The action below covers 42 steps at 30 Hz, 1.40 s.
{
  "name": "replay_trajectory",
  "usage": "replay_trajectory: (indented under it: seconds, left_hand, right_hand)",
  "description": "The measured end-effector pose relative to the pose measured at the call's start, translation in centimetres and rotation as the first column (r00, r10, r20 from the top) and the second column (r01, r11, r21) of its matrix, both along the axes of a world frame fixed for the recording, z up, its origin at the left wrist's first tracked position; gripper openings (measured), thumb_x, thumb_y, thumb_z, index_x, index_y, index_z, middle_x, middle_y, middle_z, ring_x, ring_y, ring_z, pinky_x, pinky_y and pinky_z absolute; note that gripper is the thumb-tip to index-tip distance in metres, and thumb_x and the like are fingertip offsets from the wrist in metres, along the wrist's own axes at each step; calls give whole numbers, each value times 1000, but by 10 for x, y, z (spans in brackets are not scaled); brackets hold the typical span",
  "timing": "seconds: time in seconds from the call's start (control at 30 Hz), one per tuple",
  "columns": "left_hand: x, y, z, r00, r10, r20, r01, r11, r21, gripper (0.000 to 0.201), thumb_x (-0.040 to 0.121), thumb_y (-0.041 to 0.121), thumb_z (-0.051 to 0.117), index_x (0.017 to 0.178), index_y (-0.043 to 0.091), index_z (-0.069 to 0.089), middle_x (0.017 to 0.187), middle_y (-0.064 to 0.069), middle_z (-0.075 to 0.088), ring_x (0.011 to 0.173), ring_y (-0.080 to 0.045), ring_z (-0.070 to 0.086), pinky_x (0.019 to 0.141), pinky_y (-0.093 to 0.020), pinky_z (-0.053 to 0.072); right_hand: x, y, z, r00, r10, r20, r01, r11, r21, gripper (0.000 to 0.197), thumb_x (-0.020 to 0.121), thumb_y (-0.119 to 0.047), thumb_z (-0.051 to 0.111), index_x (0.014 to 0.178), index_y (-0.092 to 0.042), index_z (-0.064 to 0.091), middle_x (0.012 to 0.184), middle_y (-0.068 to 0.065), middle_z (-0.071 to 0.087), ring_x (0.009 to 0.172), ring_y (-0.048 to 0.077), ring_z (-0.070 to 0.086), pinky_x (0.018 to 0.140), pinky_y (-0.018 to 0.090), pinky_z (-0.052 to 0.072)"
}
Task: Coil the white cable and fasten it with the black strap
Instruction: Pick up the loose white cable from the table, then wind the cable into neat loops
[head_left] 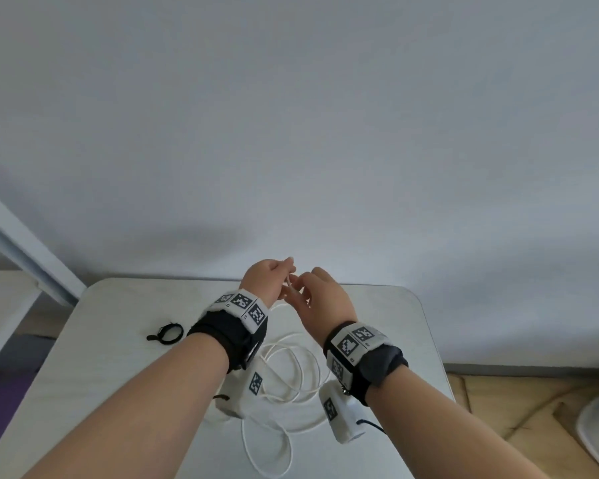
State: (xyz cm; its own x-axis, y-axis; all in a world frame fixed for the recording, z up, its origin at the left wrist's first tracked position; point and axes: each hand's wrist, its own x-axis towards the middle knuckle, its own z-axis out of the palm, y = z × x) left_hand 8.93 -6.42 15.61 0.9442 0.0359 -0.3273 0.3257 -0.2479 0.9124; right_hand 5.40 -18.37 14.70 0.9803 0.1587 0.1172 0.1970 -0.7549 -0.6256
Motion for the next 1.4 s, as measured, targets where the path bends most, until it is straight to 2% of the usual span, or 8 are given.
replay_trajectory:
  seconds: [0.3, 0.5, 0.57, 0.77, 0.97, 1.13, 1.27, 1.4]
  left_hand:
    - [6, 0, 55, 987, 129, -98, -152, 945, -289, 26, 98, 14, 42, 81, 7, 60, 79, -3, 62, 64, -18, 58, 63, -33, 49]
    - [7, 15, 78, 997, -6, 73, 23, 972, -235, 27, 100, 10, 37, 107, -1, 61, 70, -3, 47, 55, -11, 47, 49, -18, 48]
    - [5, 22, 88, 994, -55, 99, 81, 956, -281, 27, 100, 8, 38, 113, 0, 59, 66, -1, 44, 46, -6, 39, 43, -15, 39]
    - [-9, 51, 129, 960, -224, 171, 276, 867, -416, 30, 100, 23, 37, 104, 7, 62, 49, 9, 30, 40, -4, 21, 39, -17, 17]
    - [-16, 70, 150, 961, -135, 243, 247, 816, -523, 31, 98, 27, 38, 78, 11, 55, 47, 8, 35, 42, -6, 30, 41, -15, 31]
    - [-13, 98, 152, 986, -28, 166, 133, 735, -665, 24, 96, 19, 39, 96, 5, 59, 51, 9, 44, 43, -2, 36, 43, -11, 35]
    - [-19, 108, 150, 988, -132, 79, 149, 694, -704, 24, 88, 25, 44, 100, 10, 58, 44, 9, 32, 38, -4, 23, 39, -13, 16]
    - [-20, 100, 144, 985, -151, 86, 162, 628, -761, 26, 89, 37, 45, 78, 15, 54, 41, 10, 28, 37, -5, 19, 37, -15, 14]
  right_hand:
    - [6, 6, 30, 987, 124, 103, -129, 990, 50, 20, 84, -32, 62, 96, -16, 62, 85, -9, 46, 74, 11, 47, 70, 27, 43]
    - [6, 6, 37, 982, 0, 188, -50, 964, 262, 27, 90, -36, 42, 91, -14, 56, 90, -2, 51, 73, 4, 45, 68, 18, 37]
    - [12, 3, 40, 982, -138, 126, 82, 925, 370, 15, 91, -22, 47, 102, -13, 52, 103, 0, 53, 82, 8, 50, 76, 27, 44]
    - [31, -7, 41, 994, -92, -59, 106, 944, 312, 64, 90, -19, 53, 143, -14, 19, 145, 6, 36, 130, 21, 38, 109, 40, 32]
    - [26, 2, 43, 953, 156, -260, 3, 852, 523, 16, 94, -15, 47, 102, -14, 60, 87, 4, 69, 85, 19, 65, 87, 34, 49]
    - [14, 2, 49, 878, 261, -402, 137, 667, 732, 22, 95, -13, 45, 77, -10, 57, 61, 0, 47, 48, 12, 49, 56, 28, 55]
    - [27, -5, 48, 944, -2, -329, 207, 779, 592, 24, 93, -15, 44, 72, -16, 56, 61, -3, 40, 45, 8, 32, 43, 20, 28]
    - [32, -10, 55, 993, -76, -85, 98, 951, 293, 22, 92, -17, 44, 77, -14, 60, 61, -8, 48, 55, 9, 42, 52, 24, 31]
